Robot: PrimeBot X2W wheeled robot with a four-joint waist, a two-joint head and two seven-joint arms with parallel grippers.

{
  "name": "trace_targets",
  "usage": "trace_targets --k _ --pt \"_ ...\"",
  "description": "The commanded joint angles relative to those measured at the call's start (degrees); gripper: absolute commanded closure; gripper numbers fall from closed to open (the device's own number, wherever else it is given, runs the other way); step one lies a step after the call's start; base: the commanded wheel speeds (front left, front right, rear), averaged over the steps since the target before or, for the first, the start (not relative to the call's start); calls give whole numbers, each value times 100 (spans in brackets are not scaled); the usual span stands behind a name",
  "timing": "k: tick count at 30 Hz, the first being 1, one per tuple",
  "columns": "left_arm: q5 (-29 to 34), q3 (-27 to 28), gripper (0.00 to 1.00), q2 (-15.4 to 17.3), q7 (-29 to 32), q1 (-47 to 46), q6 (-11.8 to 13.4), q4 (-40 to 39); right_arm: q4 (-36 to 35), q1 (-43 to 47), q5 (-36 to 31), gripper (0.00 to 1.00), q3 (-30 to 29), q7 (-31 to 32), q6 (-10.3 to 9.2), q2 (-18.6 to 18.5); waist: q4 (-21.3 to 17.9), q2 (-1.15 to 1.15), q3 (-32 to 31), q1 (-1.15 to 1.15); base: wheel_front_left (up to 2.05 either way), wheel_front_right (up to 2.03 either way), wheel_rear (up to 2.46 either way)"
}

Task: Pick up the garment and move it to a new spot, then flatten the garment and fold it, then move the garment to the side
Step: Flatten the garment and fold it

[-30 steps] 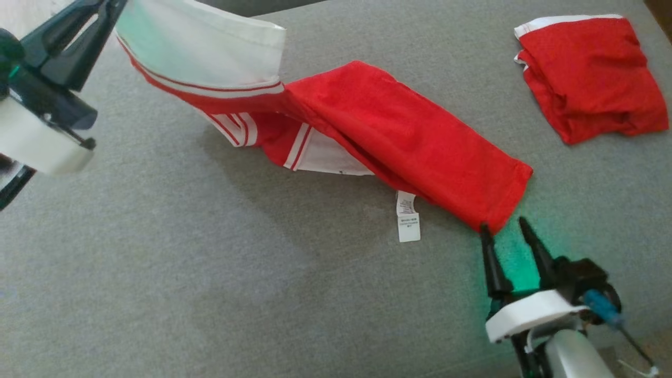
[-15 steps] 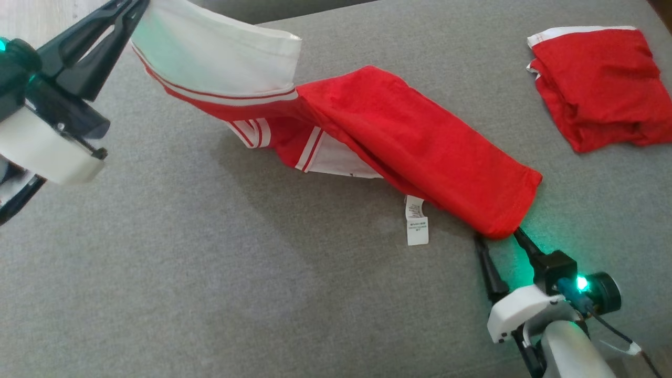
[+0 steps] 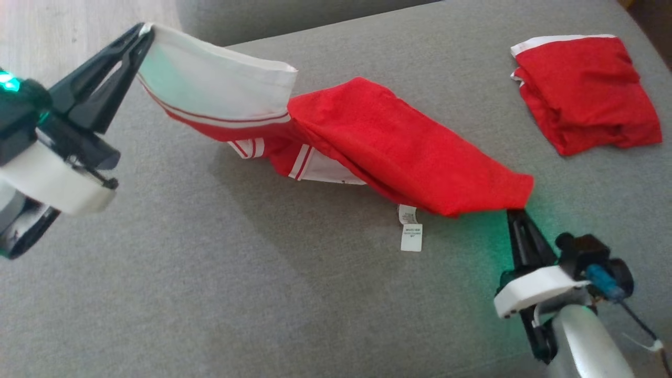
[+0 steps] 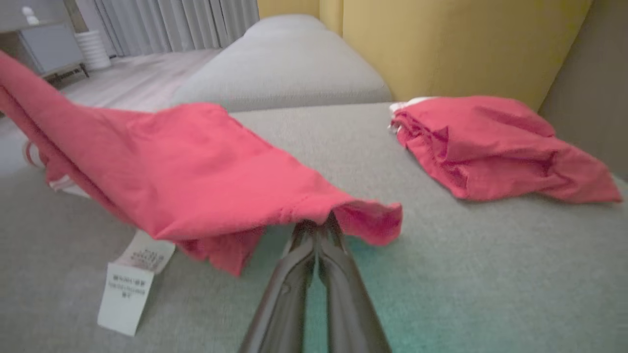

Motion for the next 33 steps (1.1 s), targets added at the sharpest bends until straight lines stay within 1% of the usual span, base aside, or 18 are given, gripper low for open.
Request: trace_targets --k 1,6,7,9,10,13,15,16,17,20,24,25,26,29,31,33 --pt "-84 421 100 319 -73 -129 62 -129 -326 15 74 100 105 -23 39 -25 -29 0 -31 0 0 0 0" --pt "-187 713 100 513 -144 -6 203 -574 -1294 166 104 100 -125 -23 39 -25 -80 0 -76 0 0 0 0" --pt "-278 925 100 603 -158 16 283 -874 -1805 250 46 100 -297 -23 39 -25 -89 0 -85 0 0 0 0" --pt "-354 1174 100 696 -166 20 362 -1221 -2356 317 -68 100 -494 -23 39 -25 -91 0 -87 0 0 0 0" --pt "-354 1174 100 696 -166 20 362 -1221 -2356 317 -68 100 -494 -23 39 -25 -91 0 -87 0 0 0 0" --pt "-478 1663 100 742 -169 15 464 -1747 -3073 348 -195 100 -793 -23 39 -25 -77 0 -64 0 0 0 0" --pt "-578 1919 100 733 -170 71 496 -1993 -3241 328 -262 100 -906 -23 39 -25 -60 0 -52 0 0 0 0" --pt "-625 1996 100 735 -170 116 485 -2061 -3225 272 -279 100 -927 -23 39 -25 -48 0 -48 0 0 0 0" --pt "-644 2024 100 753 -170 161 451 -2089 -3060 204 -242 100 -929 -5 39 -25 -37 0 -43 0 0 0 0" --pt "-652 1913 100 690 -157 249 284 -1993 -2217 -285 -153 100 -779 308 39 -152 49 0 21 0 0 0 0" --pt "-592 1667 100 271 -55 157 24 -1537 -760 -1239 45 100 -536 514 39 -468 221 0 209 0 0 0 0" --pt "-558 1601 100 145 -36 120 -40 -1375 -397 -1471 63 69 -557 459 39 -505 255 0 255 0 0 0 0" --pt "-512 1530 100 13 -12 78 -100 -1215 -64 -1666 -4 0 -569 395 39 -553 299 0 311 0 0 0 0" --pt "-284 1322 100 -384 28 -89 -252 -716 650 -2056 -158 0 -627 172 39 -553 433 0 480 0 0 0 0" --pt "-177 1236 100 -654 11 -195 -332 -369 863 -2137 -307 0 -642 57 39 -517 492 0 576 0 0 0 0" --pt "-9 1150 100 -868 -13 -313 -410 -19 857 -2081 -531 0 -594 -1 39 -465 527 0 650 0 0 0 0"
